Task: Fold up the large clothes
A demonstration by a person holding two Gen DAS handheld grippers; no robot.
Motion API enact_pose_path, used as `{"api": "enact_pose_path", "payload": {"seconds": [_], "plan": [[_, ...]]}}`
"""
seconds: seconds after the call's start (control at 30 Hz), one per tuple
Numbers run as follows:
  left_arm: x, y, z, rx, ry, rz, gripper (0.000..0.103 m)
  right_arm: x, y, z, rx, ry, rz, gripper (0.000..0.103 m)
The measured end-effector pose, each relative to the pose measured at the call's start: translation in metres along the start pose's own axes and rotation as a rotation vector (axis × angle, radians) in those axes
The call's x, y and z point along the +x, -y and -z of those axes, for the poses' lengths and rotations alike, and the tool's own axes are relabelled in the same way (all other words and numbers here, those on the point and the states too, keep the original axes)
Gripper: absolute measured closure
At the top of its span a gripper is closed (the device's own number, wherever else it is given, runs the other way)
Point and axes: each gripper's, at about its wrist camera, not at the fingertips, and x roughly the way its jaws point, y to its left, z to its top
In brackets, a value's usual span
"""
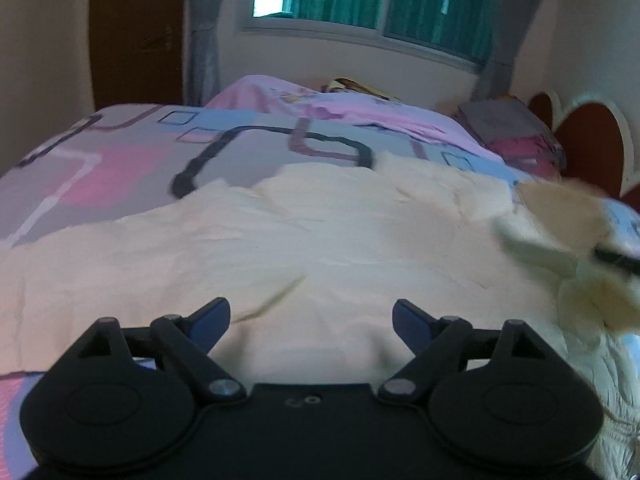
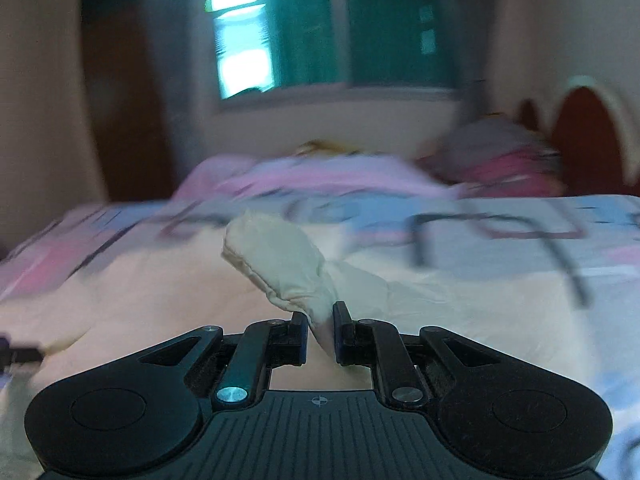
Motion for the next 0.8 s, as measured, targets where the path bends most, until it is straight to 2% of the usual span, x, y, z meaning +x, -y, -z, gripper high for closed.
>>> {"api": "enact_pose_path", "payload": {"seconds": [0.13, 0.3, 0.37, 0.4, 0.43, 0.47, 0.53, 0.57, 0.6, 0.63, 0.73, 0.8], "plan": [[-0.004, -0.023, 0.000, -0.033, -0.006, 0.000, 0.015, 0.031, -0.064, 0.022, -0.110, -0.086, -0.089, 0.091], [-0.004, -0.043, 0.006, -0.089, -0.033, 0.041, 0.015, 0.071, -0.107, 0.051, -0.231, -0.202, -0.150, 0.090], [-0.002, -0.046, 0.008, -0.098, -0.040, 0.071, 0.015, 0.072, -0.117, 0.055, -0.308, -0.183, -0.117, 0.066], [0.000, -0.044, 0.008, -0.097, -0.044, 0.094, 0.015, 0.066, -0.117, 0.056, -0.324, -0.159, -0.100, 0.028], [0.003, -0.040, 0.007, -0.095, -0.046, 0.117, 0.015, 0.053, -0.111, 0.054, -0.307, -0.101, -0.113, 0.013], [0.007, -0.036, 0.005, -0.093, -0.049, 0.140, 0.015, 0.043, -0.102, 0.051, -0.278, -0.070, -0.127, 0.013], [0.018, -0.026, 0.002, -0.083, -0.061, 0.194, 0.016, 0.032, -0.086, 0.047, -0.239, -0.074, -0.106, 0.015], [0.024, -0.021, 0.002, -0.081, -0.070, 0.210, 0.018, 0.024, -0.074, 0.044, -0.220, -0.067, -0.091, 0.018], [0.035, -0.015, 0.000, -0.086, -0.094, 0.230, 0.020, 0.018, -0.060, 0.043, -0.201, -0.070, -0.075, 0.026], [0.043, -0.011, 0.000, -0.094, -0.117, 0.243, 0.024, 0.011, -0.042, 0.042, -0.169, -0.077, -0.050, 0.033], [0.069, -0.002, -0.001, -0.103, -0.179, 0.257, 0.037, -0.020, 0.012, 0.040, -0.049, -0.074, 0.030, 0.048], [0.079, 0.001, -0.003, -0.111, -0.184, 0.274, 0.048, -0.030, 0.047, 0.041, 0.055, -0.067, 0.098, 0.050]]}}
